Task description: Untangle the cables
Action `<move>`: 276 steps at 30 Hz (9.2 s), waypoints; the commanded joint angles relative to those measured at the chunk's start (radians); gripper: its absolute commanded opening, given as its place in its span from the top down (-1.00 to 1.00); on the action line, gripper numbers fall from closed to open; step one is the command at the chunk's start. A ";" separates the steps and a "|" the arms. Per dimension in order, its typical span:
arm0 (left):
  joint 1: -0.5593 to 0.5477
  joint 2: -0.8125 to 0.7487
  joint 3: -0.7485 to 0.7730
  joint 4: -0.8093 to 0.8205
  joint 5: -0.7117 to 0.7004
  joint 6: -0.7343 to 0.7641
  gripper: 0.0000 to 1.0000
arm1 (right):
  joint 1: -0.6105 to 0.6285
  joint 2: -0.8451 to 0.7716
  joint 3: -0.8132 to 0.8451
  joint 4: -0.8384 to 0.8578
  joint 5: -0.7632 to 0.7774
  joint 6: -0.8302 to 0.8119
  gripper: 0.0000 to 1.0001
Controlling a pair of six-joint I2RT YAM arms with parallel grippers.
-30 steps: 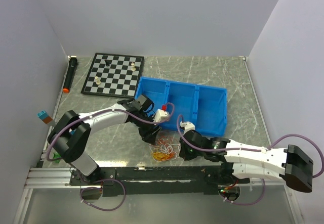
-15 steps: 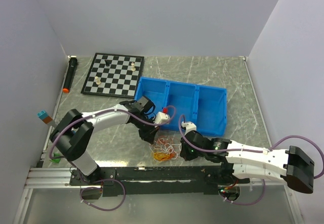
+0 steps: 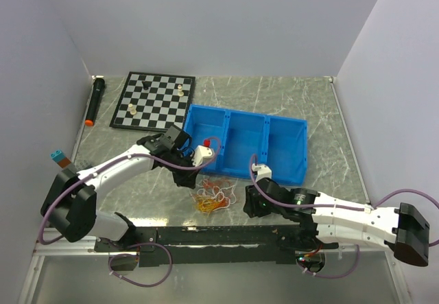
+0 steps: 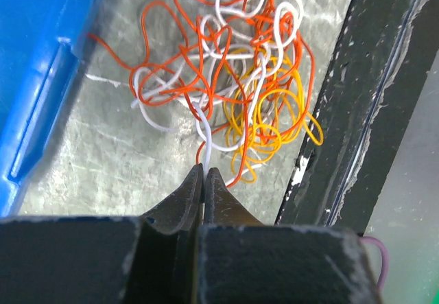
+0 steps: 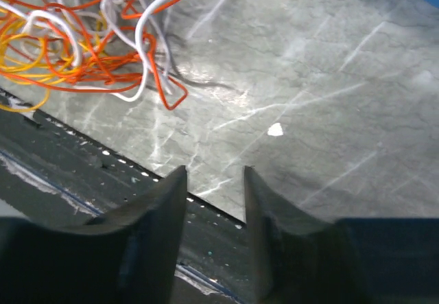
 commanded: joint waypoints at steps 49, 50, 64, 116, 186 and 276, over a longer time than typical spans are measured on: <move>-0.001 0.057 -0.010 0.034 -0.081 -0.006 0.98 | 0.206 0.336 0.178 0.387 0.092 -0.294 0.86; -0.001 0.056 -0.011 0.037 -0.084 -0.006 0.98 | 0.206 0.339 0.176 0.389 0.085 -0.304 0.57; 0.001 0.088 -0.002 0.057 -0.079 -0.016 0.98 | 0.203 0.502 0.245 0.461 0.085 -0.417 0.18; 0.171 -0.199 -0.057 -0.193 -0.328 0.154 0.98 | 0.226 -0.468 0.260 -0.306 0.674 0.042 1.00; 0.411 -0.246 0.016 -0.228 -0.237 0.240 0.98 | -0.008 0.445 0.201 0.541 -0.083 -0.333 -0.21; 0.411 -0.208 -0.044 -0.101 -0.320 0.200 0.98 | -0.197 -0.116 0.216 0.251 -0.295 -0.405 1.00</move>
